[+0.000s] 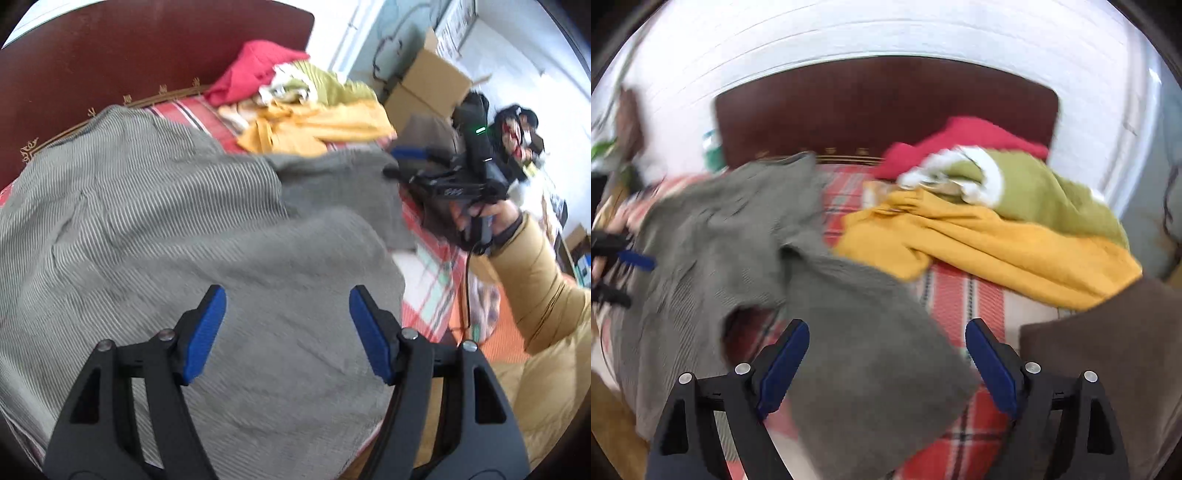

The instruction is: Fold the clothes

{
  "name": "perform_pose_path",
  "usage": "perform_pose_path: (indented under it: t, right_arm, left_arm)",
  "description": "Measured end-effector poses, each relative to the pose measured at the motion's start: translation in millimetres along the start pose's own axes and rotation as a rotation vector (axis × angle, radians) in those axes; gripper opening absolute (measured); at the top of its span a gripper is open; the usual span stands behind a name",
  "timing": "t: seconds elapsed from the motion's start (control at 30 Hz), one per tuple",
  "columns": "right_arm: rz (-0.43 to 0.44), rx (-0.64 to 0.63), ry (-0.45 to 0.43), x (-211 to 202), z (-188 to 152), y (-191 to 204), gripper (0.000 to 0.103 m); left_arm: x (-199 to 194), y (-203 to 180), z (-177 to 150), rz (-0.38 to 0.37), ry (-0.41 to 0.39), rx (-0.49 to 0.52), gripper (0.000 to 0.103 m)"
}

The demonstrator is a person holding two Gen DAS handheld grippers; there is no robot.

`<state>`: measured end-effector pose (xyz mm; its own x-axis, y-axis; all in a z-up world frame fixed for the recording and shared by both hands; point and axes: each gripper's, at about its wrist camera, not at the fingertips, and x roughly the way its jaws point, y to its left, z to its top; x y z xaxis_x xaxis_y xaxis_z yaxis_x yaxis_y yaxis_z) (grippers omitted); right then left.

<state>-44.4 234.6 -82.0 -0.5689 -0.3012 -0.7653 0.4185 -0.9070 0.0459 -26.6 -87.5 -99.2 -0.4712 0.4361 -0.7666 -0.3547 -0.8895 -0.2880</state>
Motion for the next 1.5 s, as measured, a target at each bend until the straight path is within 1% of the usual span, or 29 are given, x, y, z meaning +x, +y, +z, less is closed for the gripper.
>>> perform_pose_path:
  t: [0.1, 0.13, 0.17, 0.2, 0.23, 0.27, 0.3, 0.37, 0.5, 0.57, 0.6, 0.63, 0.7, 0.77, 0.83, 0.87, 0.9, 0.97, 1.0, 1.03, 1.07, 1.1, 1.13, 1.17, 1.2, 1.3, 1.4, 1.47, 1.5]
  right_arm:
    - [-0.003, -0.004, 0.12, 36.5, 9.9, -10.7, 0.089]
    - [0.034, -0.018, 0.152, 44.2, 9.8, -8.6, 0.087]
    - [0.084, -0.03, 0.185, 51.8, 9.0, -6.0, 0.069]
    - [0.122, -0.057, 0.198, 53.5, 10.0, -2.1, 0.033]
    - [0.155, -0.09, 0.203, 52.7, 11.9, 2.3, 0.016]
    - [0.145, -0.137, 0.189, 47.2, 16.8, 8.3, 0.007]
    - [0.118, -0.189, 0.168, 39.7, 23.1, 14.9, 0.006]
    - [0.023, -0.269, 0.08, 14.1, 47.9, 25.6, 0.005]
    - [-0.23, -0.443, -0.191, -40.9, 105.5, 53.5, 0.005]
    - [-0.316, -0.535, -0.315, -60.8, 120.3, 73.9, 0.006]
    - [-0.332, -0.584, -0.356, -65.7, 121.3, 84.8, 0.007]
    - [-0.308, -0.625, -0.347, -62.9, 117.0, 93.1, 0.008]
    - [-0.238, -0.698, -0.276, -49.2, 101.3, 106.4, 0.016]
    - [-0.168, -0.754, -0.156, -23.9, 73.2, 114.1, 0.018]
    - [-0.126, -0.765, -0.019, 4.5, 41.8, 114.4, 0.025]
    - [-0.091, -0.725, 0.036, 15.1, 29.5, 108.8, 0.035]
    - [-0.049, -0.665, 0.085, 23.9, 18.9, 100.8, 0.039]
    - [0.095, -0.433, 0.14, 27.9, 7.3, 73.5, 0.045]
    - [0.164, -0.307, 0.139, 25.7, 3.0, 57.9, 0.051]
    - [0.232, -0.175, 0.133, 23.6, -1.7, 42.0, 0.052]
    - [0.279, -0.055, 0.106, 19.9, -6.5, 27.4, 0.054]
    - [0.314, 0.066, 0.068, 15.4, -11.9, 12.0, 0.06]
    - [0.324, 0.172, 0.037, 12.4, -17.1, -1.1, 0.064]
    - [0.322, 0.27, 0.008, 10.2, -22.2, -12.9, 0.071]
    - [0.319, 0.359, -0.012, 10.8, -25.8, -23.1, 0.074]
    - [0.3, 0.593, -0.054, 19.4, -33.0, -48.7, 0.075]
    - [0.259, 0.756, -0.08, 36.0, -35.3, -65.0, 0.075]
    - [0.234, 0.853, -0.115, 43.5, -37.3, -73.1, 0.075]
    - [0.213, 0.877, -0.14, 40.8, -38.9, -73.2, 0.075]
  left_arm:
    - [1.4, 2.9, 13.4, -0.001, -0.018, -0.022, 0.071]
    - [2.4, 2.8, 16.6, -0.002, -0.022, -0.026, 0.071]
    - [4.4, 2.5, 18.9, -0.005, -0.019, -0.025, 0.071]
    - [6.2, 2.3, 21.0, -0.007, -0.015, -0.023, 0.071]
    - [7.7, 2.2, 22.5, -0.005, -0.01, -0.02, 0.071]
    - [13.7, 0.3, 25.5, 0.0, -0.001, -0.011, 0.071]
    - [17.8, 0.2, 28.0, 0.001, 0.007, -0.005, 0.071]
    - [23.0, 0.3, 33.0, -0.001, 0.017, -0.002, 0.071]
    - [29.9, -0.7, 47.2, -0.01, 0.005, -0.008, 0.071]
    - [31.7, 0.3, 52.5, -0.017, -0.007, -0.016, 0.071]
    - [32.7, 1.2, 54.1, -0.018, -0.011, -0.021, 0.071]
    - [33.9, 2.5, 55.4, -0.02, -0.015, -0.027, 0.071]
    - [38.4, 8.4, 54.7, -0.024, -0.006, -0.044, 0.071]
    - [43.8, 16.2, 52.1, -0.033, 0.012, -0.062, 0.071]
    - [48.0, 24.0, 50.6, -0.028, 0.028, -0.081, 0.071]
    - [48.3, 26.8, 51.3, -0.024, 0.03, -0.084, 0.071]
    - [48.6, 29.6, 51.9, -0.02, 0.032, -0.088, 0.071]
    - [47.1, 33.6, 55.6, -0.013, 0.028, -0.086, 0.071]
    - [45.2, 34.6, 58.8, -0.009, 0.021, -0.082, 0.071]
    - [43.7, 35.5, 63.5, -0.002, 0.013, -0.075, 0.071]
    - [42.3, 36.3, 68.3, 0.004, 0.004, -0.067, 0.071]
    - [41.0, 37.0, 73.3, 0.011, -0.004, -0.06, 0.071]
    - [40.4, 36.6, 80.3, 0.014, -0.014, -0.05, 0.071]
    - [41.6, 35.9, 86.4, 0.015, -0.022, -0.045, 0.071]
    - [42.8, 35.8, 92.8, 0.011, -0.031, -0.043, 0.071]
    - [49.4, 34.2, 112.3, 0.006, -0.054, -0.04, 0.071]
    - [65.4, 33.0, 124.3, 0.023, -0.048, -0.039, 0.071]
    - [79.6, 35.9, 124.3, 0.031, -0.019, -0.044, 0.071]
    - [86.7, 37.5, 123.9, 0.035, -0.004, -0.046, 0.071]
